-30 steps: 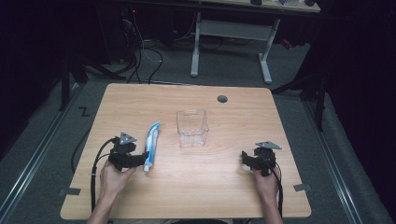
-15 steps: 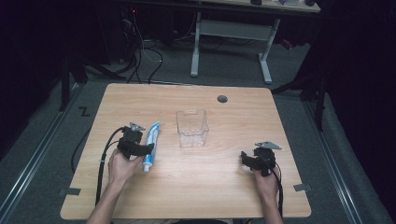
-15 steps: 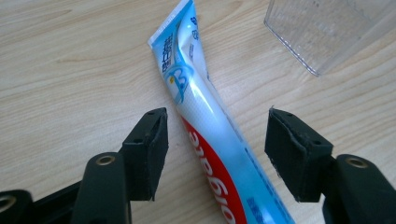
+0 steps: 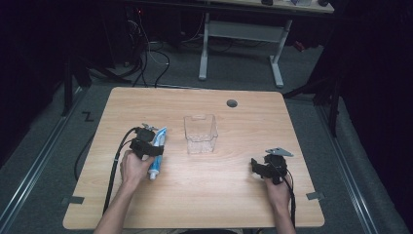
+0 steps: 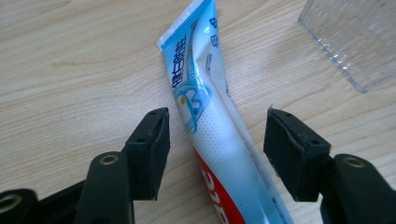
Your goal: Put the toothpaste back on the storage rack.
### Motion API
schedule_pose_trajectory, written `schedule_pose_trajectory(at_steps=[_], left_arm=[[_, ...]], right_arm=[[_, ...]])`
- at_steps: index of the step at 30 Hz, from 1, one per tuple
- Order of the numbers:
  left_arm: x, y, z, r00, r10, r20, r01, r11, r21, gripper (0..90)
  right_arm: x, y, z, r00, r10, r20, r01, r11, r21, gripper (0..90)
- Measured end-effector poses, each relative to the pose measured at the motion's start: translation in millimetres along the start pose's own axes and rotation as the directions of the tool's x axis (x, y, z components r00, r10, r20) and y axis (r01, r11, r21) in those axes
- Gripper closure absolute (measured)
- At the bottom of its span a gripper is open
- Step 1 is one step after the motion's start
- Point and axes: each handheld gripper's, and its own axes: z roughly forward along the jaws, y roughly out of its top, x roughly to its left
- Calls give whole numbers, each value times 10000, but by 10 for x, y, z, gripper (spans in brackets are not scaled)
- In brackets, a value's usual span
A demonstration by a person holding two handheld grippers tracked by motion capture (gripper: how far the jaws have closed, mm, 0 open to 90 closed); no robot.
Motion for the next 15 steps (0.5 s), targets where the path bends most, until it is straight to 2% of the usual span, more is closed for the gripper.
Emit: schedule_pose_trajectory(at_steps=[5, 15], left_arm=[[7, 47, 71, 9999, -121, -17, 122, 9996, 239, 414], [-4, 85, 176, 9999, -108, -51, 111, 9978, 659, 421]], right_arm=[[6, -1, -1, 10000, 2, -34, -2, 10000, 6, 238], [8, -1, -1, 10000, -7, -56, 7, 10000, 4, 238]])
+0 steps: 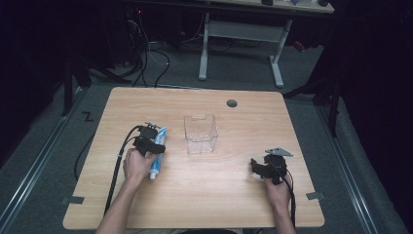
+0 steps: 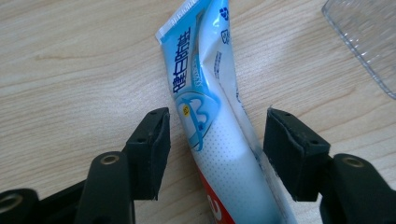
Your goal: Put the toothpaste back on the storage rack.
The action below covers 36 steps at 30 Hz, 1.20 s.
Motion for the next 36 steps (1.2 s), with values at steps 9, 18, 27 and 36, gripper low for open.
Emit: schedule_pose_trajectory(at_steps=[9, 18, 27, 36], left_arm=[[19, 19, 94, 9993, -293, 253, 287, 9994, 205, 460], [48, 36, 115, 9976, -579, 369, 568, 9980, 294, 491], [74, 34, 115, 9977, -552, 393, 544, 9983, 222, 547], [112, 54, 107, 9938, -749, 825, 724, 9968, 329, 648]], right_arm=[[1, 1, 0, 10000, -23, 4, 23, 10000, 9, 238], [1, 1, 0, 10000, -20, 10, 20, 10000, 9, 238], [2, 1, 0, 10000, -14, 11, 14, 10000, 9, 238], [2, 1, 0, 10000, -16, 10, 16, 10000, 8, 238]])
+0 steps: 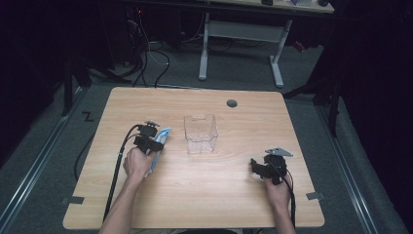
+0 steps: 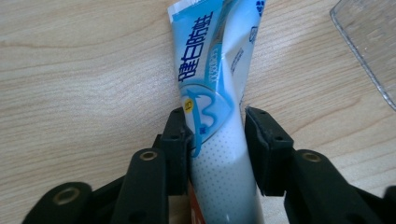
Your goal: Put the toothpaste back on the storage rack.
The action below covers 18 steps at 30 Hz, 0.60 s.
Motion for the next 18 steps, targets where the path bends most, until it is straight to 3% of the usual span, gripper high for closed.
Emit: schedule_pose_trajectory(at_steps=[3, 6, 13, 18], left_arm=[[5, 2, -2, 9999, -33, 141, 34, 10000, -67, 684], [-23, 1, -9, 9997, 234, 106, -233, 9997, -122, 706], [-33, -2, -25, 9984, 433, 370, -431, 9990, -63, 713], [-97, -7, -86, 9960, 666, 598, -644, 9972, -376, 713]], right_arm=[[0, 0, 0, 10000, -4, 4, 4, 10000, -1, 238], [0, 0, 0, 10000, -3, 3, 3, 10000, 1, 238], [0, 0, 0, 10000, 0, 1, 0, 10000, 0, 238], [0, 0, 0, 10000, -4, 4, 4, 10000, -1, 238]])
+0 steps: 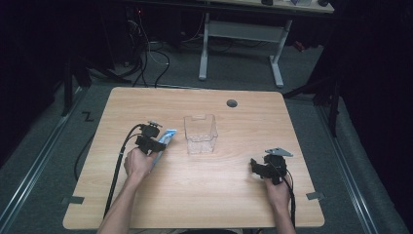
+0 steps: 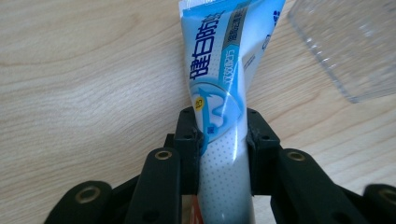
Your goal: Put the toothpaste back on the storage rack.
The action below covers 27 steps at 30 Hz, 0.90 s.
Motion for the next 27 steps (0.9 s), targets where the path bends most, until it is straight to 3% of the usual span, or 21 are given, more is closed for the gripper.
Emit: schedule_pose_trajectory(at_steps=[9, 17, 19, 20, 21, 27], left_arm=[[-33, 27, -226, 9992, 323, 219, -312, 9982, -514, 711], [42, 15, -381, 9999, 76, 116, -64, 9953, -968, 710], [93, 5, -500, 9993, -21, 372, 76, 9887, -1497, 710], [93, 5, -500, 9993, -21, 372, 76, 9887, -1497, 709], [108, 5, -589, 9986, -32, 519, 127, 9831, -1827, 710], [94, 18, -787, 9963, 43, 861, 162, 9716, -2360, 709]], right_arm=[[0, 0, 0, 10000, 1, 2, -1, 10000, 0, 238], [0, 0, 0, 10000, -4, 0, 4, 10000, 1, 238], [0, -1, 0, 10000, -2, -18, 2, 10000, -17, 238], [0, -1, 0, 10000, -2, -18, 2, 10000, -17, 238], [1, 0, -1, 10000, -2, -12, 2, 10000, 6, 238], [1, -1, 0, 10000, -1, -18, 0, 10000, -20, 238]])
